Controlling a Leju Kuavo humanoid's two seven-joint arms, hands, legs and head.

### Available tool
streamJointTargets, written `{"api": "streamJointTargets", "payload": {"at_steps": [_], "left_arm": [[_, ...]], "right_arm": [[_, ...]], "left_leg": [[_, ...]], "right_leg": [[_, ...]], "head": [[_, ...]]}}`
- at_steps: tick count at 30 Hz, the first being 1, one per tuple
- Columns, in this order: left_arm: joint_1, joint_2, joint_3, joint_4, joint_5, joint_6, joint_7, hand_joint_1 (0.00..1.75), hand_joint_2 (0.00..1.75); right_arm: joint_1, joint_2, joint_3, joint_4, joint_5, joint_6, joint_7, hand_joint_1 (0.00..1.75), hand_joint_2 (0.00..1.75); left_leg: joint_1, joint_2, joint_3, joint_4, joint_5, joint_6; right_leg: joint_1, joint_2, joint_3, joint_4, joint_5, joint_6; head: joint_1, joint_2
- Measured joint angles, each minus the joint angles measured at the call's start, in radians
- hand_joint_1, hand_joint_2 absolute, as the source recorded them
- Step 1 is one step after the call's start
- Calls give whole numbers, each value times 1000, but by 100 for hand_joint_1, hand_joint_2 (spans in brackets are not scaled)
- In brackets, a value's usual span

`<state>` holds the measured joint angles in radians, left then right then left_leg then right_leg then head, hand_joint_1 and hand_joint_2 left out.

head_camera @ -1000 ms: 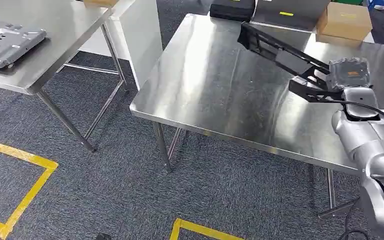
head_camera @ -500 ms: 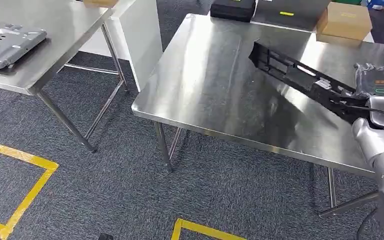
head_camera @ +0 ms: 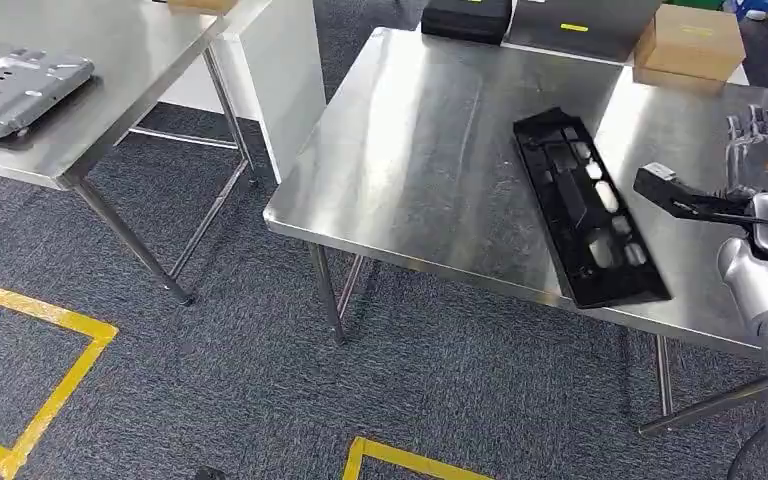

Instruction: Take the parts from the cabinet and place them on the table.

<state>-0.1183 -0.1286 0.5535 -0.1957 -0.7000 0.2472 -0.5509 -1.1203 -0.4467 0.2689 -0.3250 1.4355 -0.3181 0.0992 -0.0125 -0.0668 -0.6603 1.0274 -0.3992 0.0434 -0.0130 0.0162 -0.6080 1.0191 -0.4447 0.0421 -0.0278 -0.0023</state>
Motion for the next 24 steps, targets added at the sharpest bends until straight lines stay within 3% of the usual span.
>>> {"api": "streamJointTargets", "payload": {"at_steps": [16,21,24], "left_arm": [[0,-3,16,0,13,-3,6,0,0],[11,-7,37,0,42,-6,-8,0,0],[23,-15,58,0,63,-7,-8,0,0]], "right_arm": [[-2,-50,-48,0,20,37,82,0,0],[-1,-129,-79,-7,5,-33,67,0,0],[31,-203,-116,-21,-39,-142,40,0,0]], "left_leg": [[0,-1,0,0,0,0],[0,-4,-1,1,0,1],[0,-5,-1,2,-3,5]], "right_leg": [[0,0,0,0,0,0],[-1,-2,0,0,0,0],[-2,-4,0,-1,-1,1]], "head": [[-1,0],[0,0],[0,0]]}}
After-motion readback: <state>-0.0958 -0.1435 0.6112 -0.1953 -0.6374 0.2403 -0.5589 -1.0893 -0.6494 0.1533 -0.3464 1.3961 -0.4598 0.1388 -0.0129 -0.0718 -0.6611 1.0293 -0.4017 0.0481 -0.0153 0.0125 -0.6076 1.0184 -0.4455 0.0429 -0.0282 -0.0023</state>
